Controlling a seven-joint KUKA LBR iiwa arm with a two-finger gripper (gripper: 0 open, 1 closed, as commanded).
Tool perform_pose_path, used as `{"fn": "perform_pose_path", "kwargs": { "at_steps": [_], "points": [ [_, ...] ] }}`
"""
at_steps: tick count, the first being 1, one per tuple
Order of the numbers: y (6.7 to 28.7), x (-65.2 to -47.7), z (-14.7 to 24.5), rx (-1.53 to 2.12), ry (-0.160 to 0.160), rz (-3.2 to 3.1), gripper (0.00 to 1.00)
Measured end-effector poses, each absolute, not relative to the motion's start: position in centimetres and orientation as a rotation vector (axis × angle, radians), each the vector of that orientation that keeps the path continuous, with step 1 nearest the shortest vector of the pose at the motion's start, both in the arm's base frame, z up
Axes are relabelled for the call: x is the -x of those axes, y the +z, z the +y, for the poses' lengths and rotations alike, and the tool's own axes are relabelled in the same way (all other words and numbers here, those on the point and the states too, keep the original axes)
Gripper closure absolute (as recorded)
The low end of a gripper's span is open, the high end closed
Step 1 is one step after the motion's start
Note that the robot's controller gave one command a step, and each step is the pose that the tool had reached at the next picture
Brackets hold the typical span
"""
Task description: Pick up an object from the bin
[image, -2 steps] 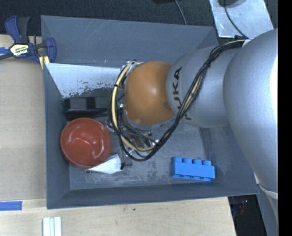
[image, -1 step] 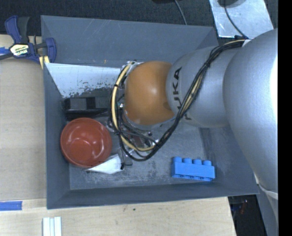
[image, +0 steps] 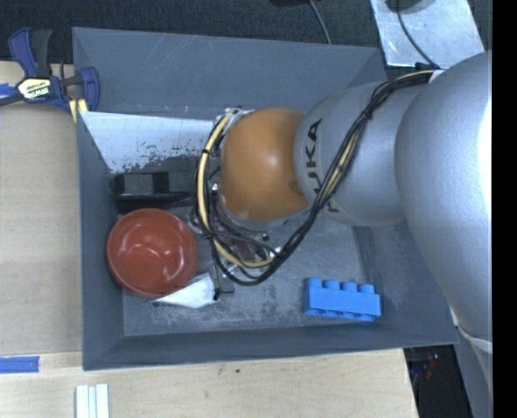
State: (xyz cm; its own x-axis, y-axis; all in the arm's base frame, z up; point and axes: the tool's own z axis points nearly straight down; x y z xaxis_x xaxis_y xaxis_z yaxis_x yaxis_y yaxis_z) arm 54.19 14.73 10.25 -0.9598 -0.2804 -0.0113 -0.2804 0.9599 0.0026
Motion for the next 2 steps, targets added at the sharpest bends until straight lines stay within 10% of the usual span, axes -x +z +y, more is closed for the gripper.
{"fn": "perform_pose_path", "kwargs": {
  "at_steps": [2],
  "points": [
    [10.24,-54.19,14.73,0.443,0.007,3.099,0.00]
  ]
}}
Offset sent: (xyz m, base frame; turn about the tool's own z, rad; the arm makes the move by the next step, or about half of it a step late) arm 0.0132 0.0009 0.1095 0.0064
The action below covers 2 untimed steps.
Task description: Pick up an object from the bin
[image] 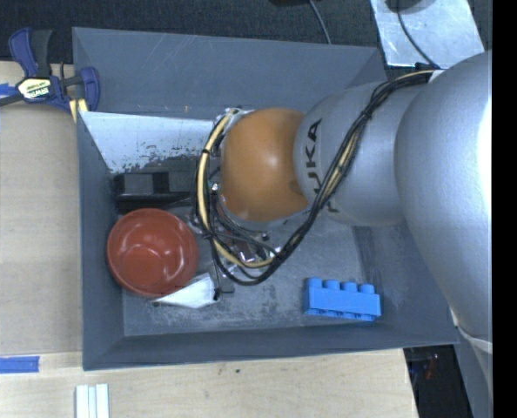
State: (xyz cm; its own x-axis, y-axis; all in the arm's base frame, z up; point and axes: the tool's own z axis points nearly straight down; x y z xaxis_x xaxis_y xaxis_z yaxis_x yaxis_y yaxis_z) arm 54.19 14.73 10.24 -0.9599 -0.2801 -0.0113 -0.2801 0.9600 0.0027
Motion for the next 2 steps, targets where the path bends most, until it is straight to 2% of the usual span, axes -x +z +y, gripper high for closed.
{"fn": "perform_pose_path", "kwargs": {
  "at_steps": [2],
  "points": [
    [10.23,-54.20,14.73,0.443,0.007,3.099,0.00]
  ]
}}
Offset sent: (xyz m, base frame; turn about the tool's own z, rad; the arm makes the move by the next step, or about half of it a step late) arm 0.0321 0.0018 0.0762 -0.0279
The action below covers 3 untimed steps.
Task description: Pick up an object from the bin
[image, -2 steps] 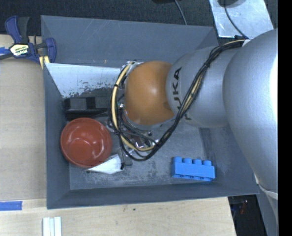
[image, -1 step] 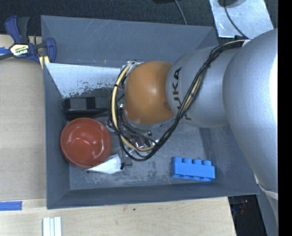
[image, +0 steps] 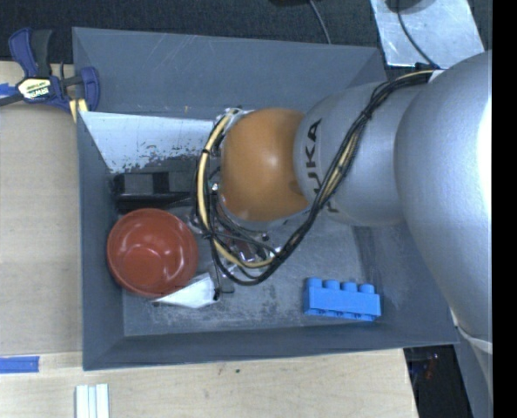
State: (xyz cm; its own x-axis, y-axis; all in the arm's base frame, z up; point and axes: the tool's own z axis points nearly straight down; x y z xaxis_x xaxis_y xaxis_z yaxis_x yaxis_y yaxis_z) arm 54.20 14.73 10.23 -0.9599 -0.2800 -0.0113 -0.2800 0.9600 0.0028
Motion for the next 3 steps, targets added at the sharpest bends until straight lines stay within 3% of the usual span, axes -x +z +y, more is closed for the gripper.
{"fn": "perform_pose_path", "kwargs": {
  "at_steps": [3],
  "points": [
    [10.23,-54.20,14.72,0.442,0.007,3.099,0.00]
  ]
}}
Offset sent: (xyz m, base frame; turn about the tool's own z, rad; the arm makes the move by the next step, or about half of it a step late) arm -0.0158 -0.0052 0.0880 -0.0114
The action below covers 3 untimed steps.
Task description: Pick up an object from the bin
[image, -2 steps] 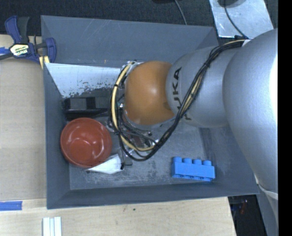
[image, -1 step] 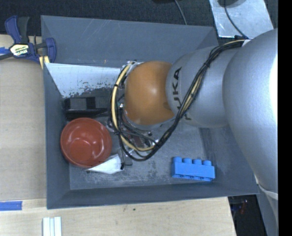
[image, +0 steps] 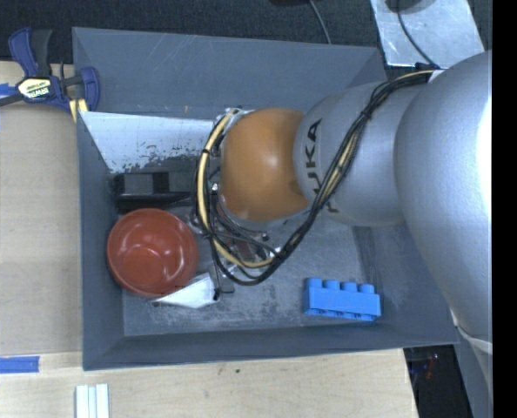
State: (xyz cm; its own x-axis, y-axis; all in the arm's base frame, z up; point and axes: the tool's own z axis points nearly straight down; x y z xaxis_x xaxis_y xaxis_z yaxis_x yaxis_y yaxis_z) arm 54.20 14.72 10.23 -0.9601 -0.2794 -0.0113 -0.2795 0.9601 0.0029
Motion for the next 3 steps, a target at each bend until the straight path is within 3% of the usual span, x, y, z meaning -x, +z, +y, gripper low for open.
{"fn": "perform_pose_path", "kwargs": {
  "at_steps": [1,2,3],
  "points": [
    [10.22,-54.20,14.72,0.442,0.007,3.099,0.00],
    [9.75,-54.13,14.53,0.443,0.003,3.092,1.00],
    [9.74,-54.13,14.53,0.443,0.003,3.092,1.00]
  ]
}}
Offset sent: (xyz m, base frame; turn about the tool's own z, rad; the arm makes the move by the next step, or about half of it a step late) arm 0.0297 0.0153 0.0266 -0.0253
